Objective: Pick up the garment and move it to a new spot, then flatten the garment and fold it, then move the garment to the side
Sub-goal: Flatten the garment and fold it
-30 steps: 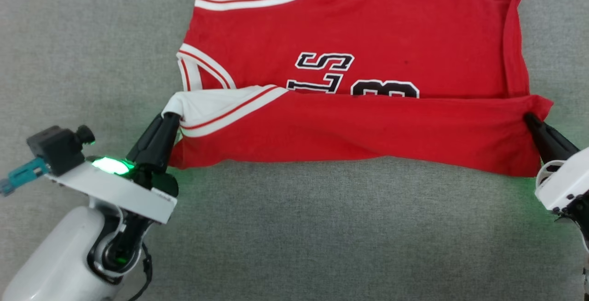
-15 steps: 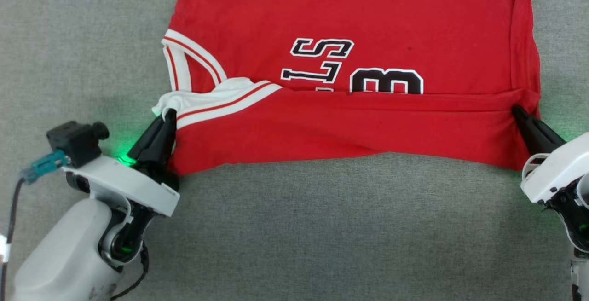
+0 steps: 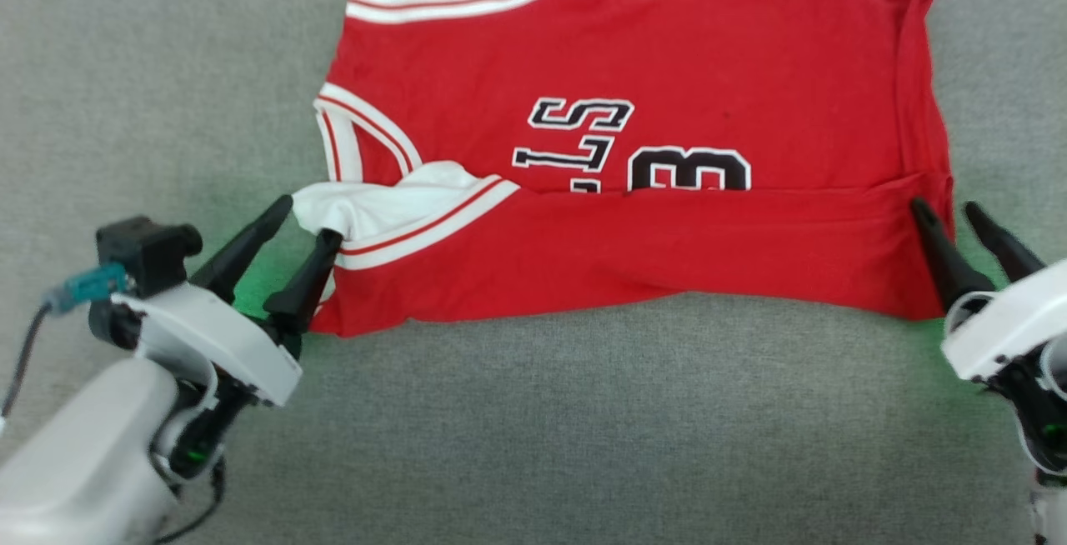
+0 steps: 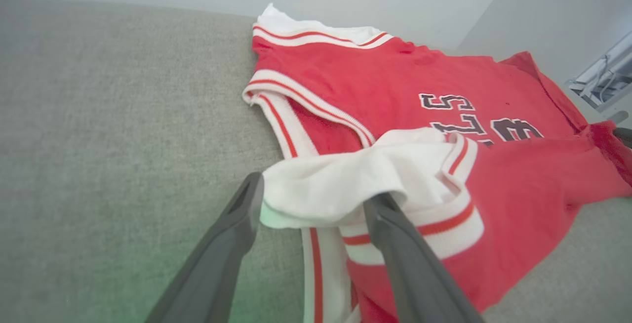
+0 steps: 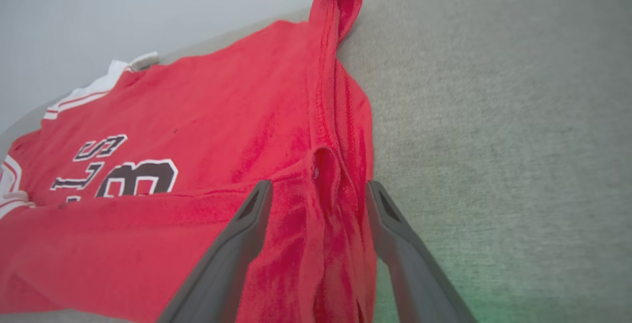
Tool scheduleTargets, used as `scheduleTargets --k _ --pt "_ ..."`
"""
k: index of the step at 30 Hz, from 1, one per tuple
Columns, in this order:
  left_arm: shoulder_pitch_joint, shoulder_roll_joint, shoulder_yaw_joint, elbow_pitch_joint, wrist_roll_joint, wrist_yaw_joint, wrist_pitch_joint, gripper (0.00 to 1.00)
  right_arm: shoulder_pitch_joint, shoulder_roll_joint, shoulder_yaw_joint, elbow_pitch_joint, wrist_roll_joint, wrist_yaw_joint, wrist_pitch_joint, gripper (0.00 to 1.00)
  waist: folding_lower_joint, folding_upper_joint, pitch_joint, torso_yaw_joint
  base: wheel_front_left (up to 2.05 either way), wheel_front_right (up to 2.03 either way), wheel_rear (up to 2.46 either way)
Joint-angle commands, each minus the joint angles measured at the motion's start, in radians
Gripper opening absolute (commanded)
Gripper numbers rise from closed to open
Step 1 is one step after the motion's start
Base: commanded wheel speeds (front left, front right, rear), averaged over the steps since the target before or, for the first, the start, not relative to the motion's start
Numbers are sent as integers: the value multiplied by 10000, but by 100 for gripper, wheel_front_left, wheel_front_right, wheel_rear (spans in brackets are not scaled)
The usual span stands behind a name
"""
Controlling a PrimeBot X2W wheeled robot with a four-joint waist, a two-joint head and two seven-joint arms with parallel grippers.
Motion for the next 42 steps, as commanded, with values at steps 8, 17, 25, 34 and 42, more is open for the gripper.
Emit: scheduleTargets --k 8,17,25,34,42 --pt "-1296 1546 -895 -296 -359 22 1780 100 552 -76 -441 -862 -10 -9 -262 100 0 0 -1198 -4 0 0 0" --pt "-2539 2465 -1528 -1215 -1732 105 5834 100 1045 75 -480 -1468 -13 -9 -167 100 0 0 -1520 -40 0 0 0" --pt "-2719 2796 -2278 -2177 -3447 613 9806 100 1088 167 -280 -1480 67 -9 -224 100 0 0 -1336 -300 0 0 0" --pt "-2405 2514 -2271 -1320 -3692 553 9636 100 805 303 -260 -1627 -73 -9 -218 100 0 0 -782 -768 0 0 0" --pt "-2234 2231 -2339 -281 -4194 227 9825 100 721 393 -210 -1736 -165 -9 -157 100 0 0 -381 -1080 0 0 0"
